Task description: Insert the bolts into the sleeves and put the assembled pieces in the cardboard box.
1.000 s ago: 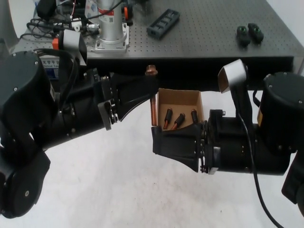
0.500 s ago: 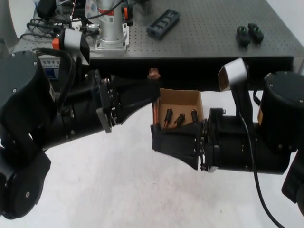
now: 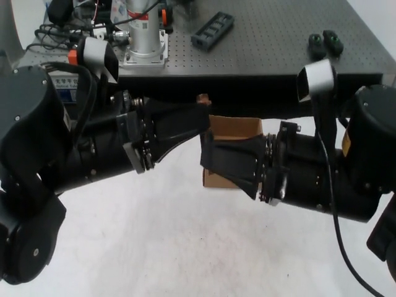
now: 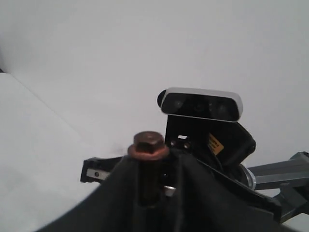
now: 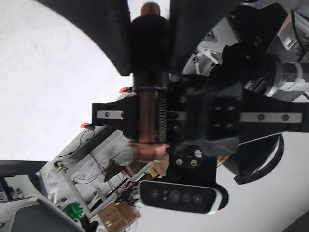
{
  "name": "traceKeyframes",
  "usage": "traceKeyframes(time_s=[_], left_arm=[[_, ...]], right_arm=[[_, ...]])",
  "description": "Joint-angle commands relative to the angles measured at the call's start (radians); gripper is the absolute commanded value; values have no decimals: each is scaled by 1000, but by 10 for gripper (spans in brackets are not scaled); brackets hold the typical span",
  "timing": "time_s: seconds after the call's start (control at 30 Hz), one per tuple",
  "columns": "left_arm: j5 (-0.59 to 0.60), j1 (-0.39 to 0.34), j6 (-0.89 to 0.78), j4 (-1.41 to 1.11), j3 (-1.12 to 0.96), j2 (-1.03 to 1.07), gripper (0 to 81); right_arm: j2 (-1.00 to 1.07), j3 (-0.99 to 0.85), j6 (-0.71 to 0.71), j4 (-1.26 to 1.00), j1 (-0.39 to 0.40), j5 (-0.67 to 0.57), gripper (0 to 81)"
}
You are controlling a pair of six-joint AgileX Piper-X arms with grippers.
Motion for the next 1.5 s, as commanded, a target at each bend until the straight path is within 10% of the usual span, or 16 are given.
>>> traceKeyframes(time_s=[0.0,0.17,0.3,0.57,0.9,1.13,1.47], left_arm=[[7,-2,-11,-18,-6,-5,533],[7,-2,56,84,-6,-5,363],[-17,9,97,86,-6,-22,13],[-248,51,313,344,92,-252,7],[-904,52,645,1083,161,-658,7],[-974,52,627,1229,214,-778,7],[-1144,52,574,1416,264,-1051,7]], right_arm=[[-2,-11,-5,-31,4,12,15],[39,-76,-107,53,-106,69,15],[177,-230,-212,223,-181,117,15],[567,-610,-335,573,-209,370,15],[882,-873,-345,795,-209,471,6],[837,-868,-311,838,-211,469,432],[297,-344,-330,657,-184,469,206]])
